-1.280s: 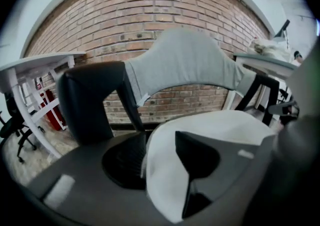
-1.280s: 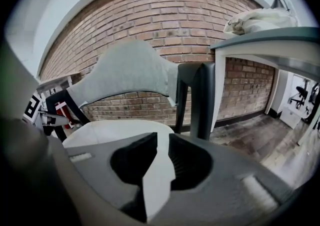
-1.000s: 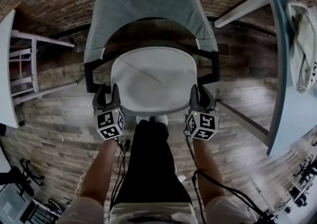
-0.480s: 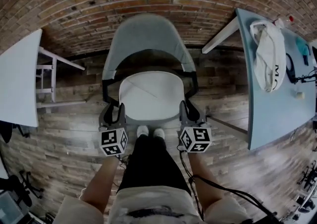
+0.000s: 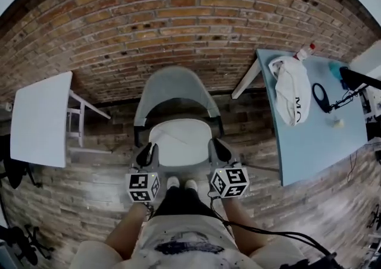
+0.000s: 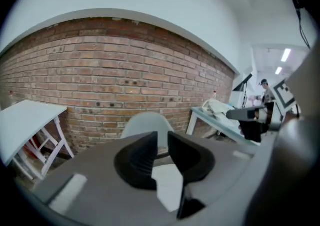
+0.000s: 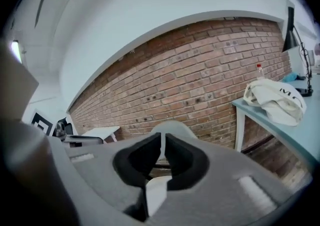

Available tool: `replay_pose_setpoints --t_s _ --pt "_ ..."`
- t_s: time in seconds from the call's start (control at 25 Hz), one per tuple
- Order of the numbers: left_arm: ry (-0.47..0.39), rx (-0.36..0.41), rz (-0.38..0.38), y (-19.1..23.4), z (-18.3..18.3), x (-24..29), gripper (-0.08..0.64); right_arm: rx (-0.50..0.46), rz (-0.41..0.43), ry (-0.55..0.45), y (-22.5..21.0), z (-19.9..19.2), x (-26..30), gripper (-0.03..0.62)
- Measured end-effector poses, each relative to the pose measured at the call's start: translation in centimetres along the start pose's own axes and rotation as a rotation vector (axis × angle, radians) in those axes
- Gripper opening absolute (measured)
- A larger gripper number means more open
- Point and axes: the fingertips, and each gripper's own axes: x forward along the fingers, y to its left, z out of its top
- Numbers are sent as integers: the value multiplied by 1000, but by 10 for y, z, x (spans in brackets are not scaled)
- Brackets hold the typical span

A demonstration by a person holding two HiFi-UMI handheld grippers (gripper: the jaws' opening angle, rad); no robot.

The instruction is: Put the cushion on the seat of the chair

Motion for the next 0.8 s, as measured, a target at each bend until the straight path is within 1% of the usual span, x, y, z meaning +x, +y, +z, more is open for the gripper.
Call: replay_pose_setpoints --t_s 0.08,0.16,0.28,0.4,0.48,0.64,0.8 --pt "-23 3 -7 -6 17 -9 55 -10 7 -19 7 17 -7 25" --pt "-42 0 -17 -12 33 -13 46 -22 11 -34 11 34 -10 5" --pt "-72 -8 -37 -22 51 -17 21 -43 13 -47 15 51 -17 2" --pt "-101 -1 -36 -24 62 -26 15 -57 15 -57 23 60 -26 0" --pt "-106 7 -32 -23 69 -30 -9 -64 16 -58 28 64 -30 0" --pt "-130 5 -21 -18 81 -37 -9 -95 14 -51 37 69 -33 -2" --pt "-147 12 -22 -15 92 -38 -9 -96 19 -56 40 75 -29 -2"
